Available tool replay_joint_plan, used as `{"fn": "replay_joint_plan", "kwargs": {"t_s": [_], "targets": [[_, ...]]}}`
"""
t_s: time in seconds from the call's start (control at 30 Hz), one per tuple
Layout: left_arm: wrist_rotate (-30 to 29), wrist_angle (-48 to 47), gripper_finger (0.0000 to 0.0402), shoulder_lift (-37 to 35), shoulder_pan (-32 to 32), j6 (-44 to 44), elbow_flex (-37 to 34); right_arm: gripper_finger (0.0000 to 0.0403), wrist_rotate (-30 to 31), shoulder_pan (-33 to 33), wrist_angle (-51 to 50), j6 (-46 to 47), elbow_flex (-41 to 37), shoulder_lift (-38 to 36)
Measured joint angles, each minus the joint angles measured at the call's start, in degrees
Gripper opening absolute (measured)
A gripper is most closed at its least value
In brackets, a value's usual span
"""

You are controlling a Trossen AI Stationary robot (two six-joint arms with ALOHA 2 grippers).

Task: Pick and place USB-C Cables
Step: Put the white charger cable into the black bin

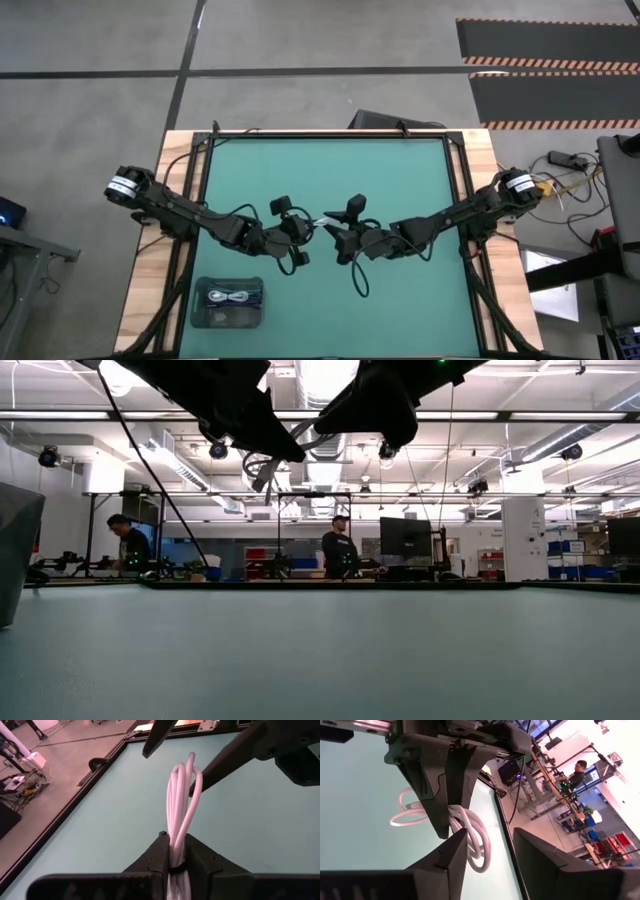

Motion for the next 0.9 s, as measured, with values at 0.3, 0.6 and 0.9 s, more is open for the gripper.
{"fn": "replay_joint_plan", "kwargs": {"t_s": [0.3, 0.6, 0.9], "targets": [[0.0, 0.0, 0.0026, 0.0, 0.1, 0.2, -0.1, 0.0158, 0.0, 2.1, -1.5, 1.1, 0.0, -1.9], [0.0, 0.0, 0.0026, 0.0, 0.3, 1.5, -0.1, 0.0158, -6.2, 3.3, -10.0, 11.6, -2.0, -9.6], [0.0, 0.0, 0.0027, 0.0, 0.3, 1.7, 0.1, 0.0142, -17.8, 0.4, -0.7, 13.6, -13.3, -18.5]]}}
